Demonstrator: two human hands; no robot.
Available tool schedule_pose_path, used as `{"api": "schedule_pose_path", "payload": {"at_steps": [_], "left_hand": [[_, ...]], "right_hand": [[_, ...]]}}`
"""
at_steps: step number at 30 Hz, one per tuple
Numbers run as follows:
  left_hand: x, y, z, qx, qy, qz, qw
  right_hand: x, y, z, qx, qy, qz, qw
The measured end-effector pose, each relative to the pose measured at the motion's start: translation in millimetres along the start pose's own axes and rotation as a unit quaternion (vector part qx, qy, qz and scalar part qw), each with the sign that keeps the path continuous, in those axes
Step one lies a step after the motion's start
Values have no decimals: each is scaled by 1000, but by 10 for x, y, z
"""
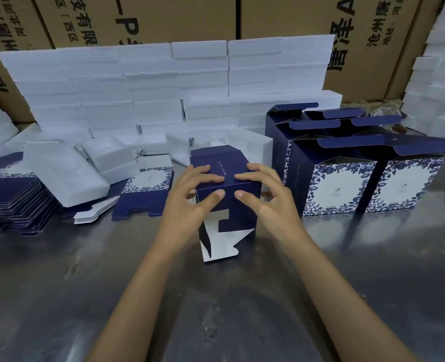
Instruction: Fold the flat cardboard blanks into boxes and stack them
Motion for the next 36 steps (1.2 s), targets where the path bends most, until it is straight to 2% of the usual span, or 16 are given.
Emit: {"api": "schedule_pose_path", "payload": {"at_steps": [3, 10, 15, 21, 23, 26, 28, 29, 32, 34, 36], "left_hand": [[30, -30, 4, -24, 1, -35, 999], [-16, -23, -35, -70, -5, -25, 997], [16, -33, 12, 1, 5, -24, 1000], [-4, -24, 12, 5, -1, -18, 1000], [-7, 7, 0, -2, -2, -18, 1000], [-33, 123, -37, -48, -10, -54, 997], [-86, 229, -73, -95, -29, -83, 992], [-113, 283, -92, -119, -37, -92, 988], [-177, 371, -136, -172, -58, -111, 977], [-201, 349, -151, -181, -62, -123, 974], [-232, 313, -168, -186, -65, -118, 973]], "right_hand": [[-3, -39, 1, 8, 6, 18, 1000], [-4, -99, 18, -27, -3, 23, 999], [-2, -38, 18, 16, -10, 55, 998], [4, 6, 46, 23, 7, 25, 999], [-61, 21, 49, 36, 0, 60, 998], [-342, 134, 39, -8, -80, 184, 980], [-517, 240, 6, -53, -151, 174, 972], [-590, 242, -16, -50, -184, 169, 967], [-623, -20, -28, 60, -212, 209, 953], [-423, -223, -24, 136, -168, 251, 944], [-237, -298, -3, 166, -127, 273, 939]]}}
Point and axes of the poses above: each hand's wrist, its own z-axis towards the middle knuckle, its own y-axis out of the back of the hand, x = y × z, the point moved 10 cm from there along z, towards the middle knuckle, and after that the axes turned 12 degrees about x, right-handed, at the moved point
